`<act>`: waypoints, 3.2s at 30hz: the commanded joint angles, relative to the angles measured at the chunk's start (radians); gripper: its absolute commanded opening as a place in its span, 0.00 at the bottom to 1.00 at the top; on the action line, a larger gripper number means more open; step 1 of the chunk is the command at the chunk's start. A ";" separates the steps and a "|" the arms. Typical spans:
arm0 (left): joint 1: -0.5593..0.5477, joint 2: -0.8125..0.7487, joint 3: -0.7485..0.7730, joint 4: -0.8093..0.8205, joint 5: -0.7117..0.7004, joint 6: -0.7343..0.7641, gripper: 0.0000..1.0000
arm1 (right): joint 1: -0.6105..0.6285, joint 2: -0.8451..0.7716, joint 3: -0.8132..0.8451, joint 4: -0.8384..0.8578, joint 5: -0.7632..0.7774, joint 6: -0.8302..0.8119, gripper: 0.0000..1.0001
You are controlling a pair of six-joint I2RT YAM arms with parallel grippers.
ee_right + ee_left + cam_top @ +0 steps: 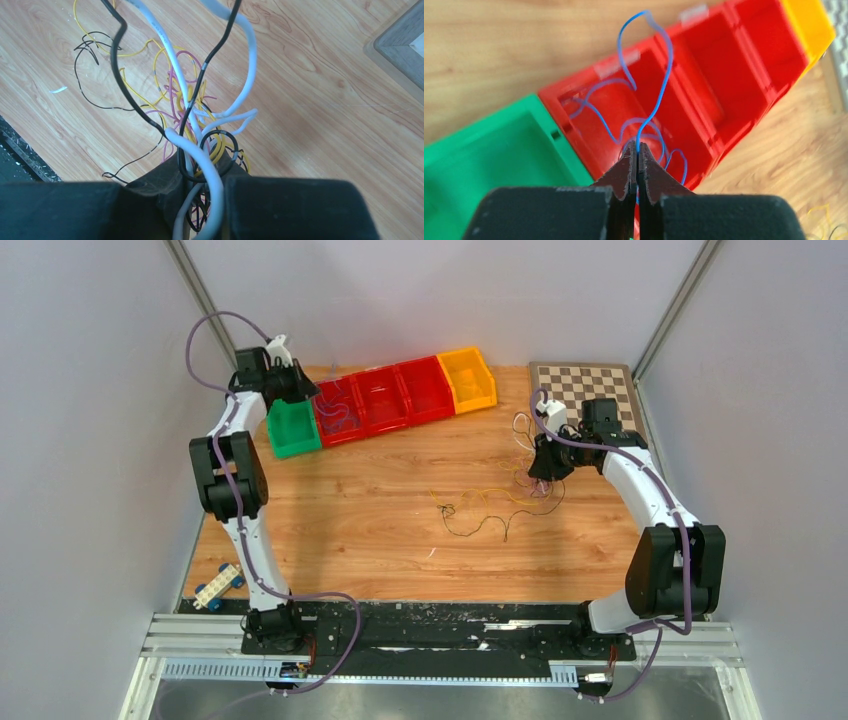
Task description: Untangle the cables
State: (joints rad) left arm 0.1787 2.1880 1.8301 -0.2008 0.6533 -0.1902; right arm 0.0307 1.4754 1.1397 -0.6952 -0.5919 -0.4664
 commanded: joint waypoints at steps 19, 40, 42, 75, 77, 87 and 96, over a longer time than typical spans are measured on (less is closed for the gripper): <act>-0.042 -0.252 -0.154 -0.070 -0.083 0.215 0.64 | 0.000 -0.026 0.056 0.015 -0.111 0.009 0.14; -0.381 -0.907 -0.533 -0.121 0.507 0.302 1.00 | 0.319 -0.139 0.261 0.126 -0.444 0.136 0.11; -0.448 -0.955 -0.584 -0.080 0.484 0.306 0.94 | 0.344 -0.150 0.261 0.137 -0.453 0.155 0.11; -0.822 -1.133 -0.688 -0.206 0.067 0.852 0.13 | 0.444 -0.234 0.169 0.156 -0.456 0.241 0.12; -0.821 -1.145 -0.689 -0.216 0.054 0.867 0.01 | 0.438 -0.234 0.165 0.155 -0.437 0.238 0.13; -0.698 -1.180 -0.618 -0.148 0.079 0.482 0.00 | 0.100 -0.131 0.085 0.149 -0.465 0.275 0.18; -0.401 -1.092 -0.415 -0.003 0.123 0.065 0.00 | -0.066 -0.047 0.009 0.121 -0.370 0.091 0.17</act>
State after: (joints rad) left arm -0.3187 1.0660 1.2892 -0.3252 0.7467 0.1238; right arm 0.0299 1.3991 1.1736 -0.5739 -1.0039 -0.2565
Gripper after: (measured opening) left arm 0.008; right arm 0.178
